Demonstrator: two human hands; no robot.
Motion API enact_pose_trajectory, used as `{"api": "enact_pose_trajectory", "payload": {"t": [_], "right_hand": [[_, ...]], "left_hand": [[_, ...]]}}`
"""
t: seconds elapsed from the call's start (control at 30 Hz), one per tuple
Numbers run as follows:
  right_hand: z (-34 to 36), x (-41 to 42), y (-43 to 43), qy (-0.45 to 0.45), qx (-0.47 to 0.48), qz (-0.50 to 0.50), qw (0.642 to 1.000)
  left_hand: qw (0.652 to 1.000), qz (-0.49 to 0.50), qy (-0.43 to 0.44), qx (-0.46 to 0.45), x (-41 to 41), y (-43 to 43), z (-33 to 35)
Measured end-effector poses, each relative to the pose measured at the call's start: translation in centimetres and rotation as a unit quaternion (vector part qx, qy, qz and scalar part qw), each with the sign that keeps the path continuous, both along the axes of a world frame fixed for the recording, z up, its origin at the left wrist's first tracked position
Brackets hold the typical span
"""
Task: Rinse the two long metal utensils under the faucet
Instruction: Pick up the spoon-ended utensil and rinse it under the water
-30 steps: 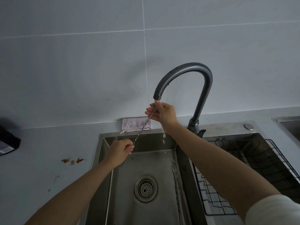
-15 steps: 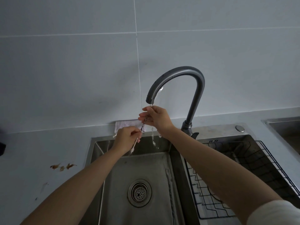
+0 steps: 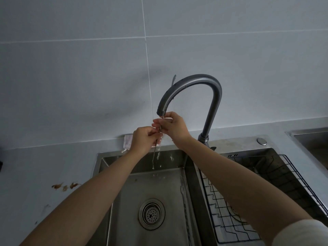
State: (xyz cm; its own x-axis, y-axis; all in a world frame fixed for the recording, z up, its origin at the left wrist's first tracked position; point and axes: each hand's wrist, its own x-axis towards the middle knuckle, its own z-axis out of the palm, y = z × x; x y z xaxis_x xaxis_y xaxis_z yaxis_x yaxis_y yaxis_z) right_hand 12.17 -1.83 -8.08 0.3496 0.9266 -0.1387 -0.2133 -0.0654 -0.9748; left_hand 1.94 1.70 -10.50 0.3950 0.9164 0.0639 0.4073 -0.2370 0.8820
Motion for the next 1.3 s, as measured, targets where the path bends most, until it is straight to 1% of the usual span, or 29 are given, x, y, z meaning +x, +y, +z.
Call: {"api": "enact_pose_trajectory", "payload": {"t": [0.1,0.3,0.43,0.53,0.67,0.83,1.0,1.2,1.3], "right_hand": [[0.6,0.4,0.3,-0.011,0.015,-0.017,1.000],[1.7,1.5,1.3,-0.058,0.017,-0.052,0.997],[2.3,2.3,1.6,-0.055,0.017,-0.068,0.996],[3.0,2.7,1.8,-0.068,0.021,-0.071,0.995],[4.2,3.0,2.1,-0.067,0.058,-0.066,0.994],[5.2,3.1,2.0,-0.037,0.085,-0.066,0.994],[5.6,2.9,2.3,0.015,0.099,-0.068,0.993],[5.8,3.0,3.4,0.136,0.106,-0.085,0.981],[5.8,3.0,3.4,0.135,0.105,-0.080,0.982]], "left_hand": [[1.000,0.011,0.001,0.014,0.6,0.3,0.6],[1.000,-0.003,-0.030,-0.005,1.5,1.1,2.2],[0.999,-0.029,-0.036,-0.026,1.9,1.6,2.9],[0.997,-0.049,-0.044,-0.049,2.0,1.9,3.0],[0.996,-0.057,-0.034,-0.053,2.0,1.8,3.2],[0.996,-0.058,-0.034,-0.052,1.6,1.2,3.4],[0.997,-0.048,-0.031,-0.052,1.1,1.1,3.8],[0.999,-0.034,-0.001,-0.021,1.1,1.4,3.8],[0.999,-0.038,0.015,-0.005,1.1,1.1,3.4]]}}
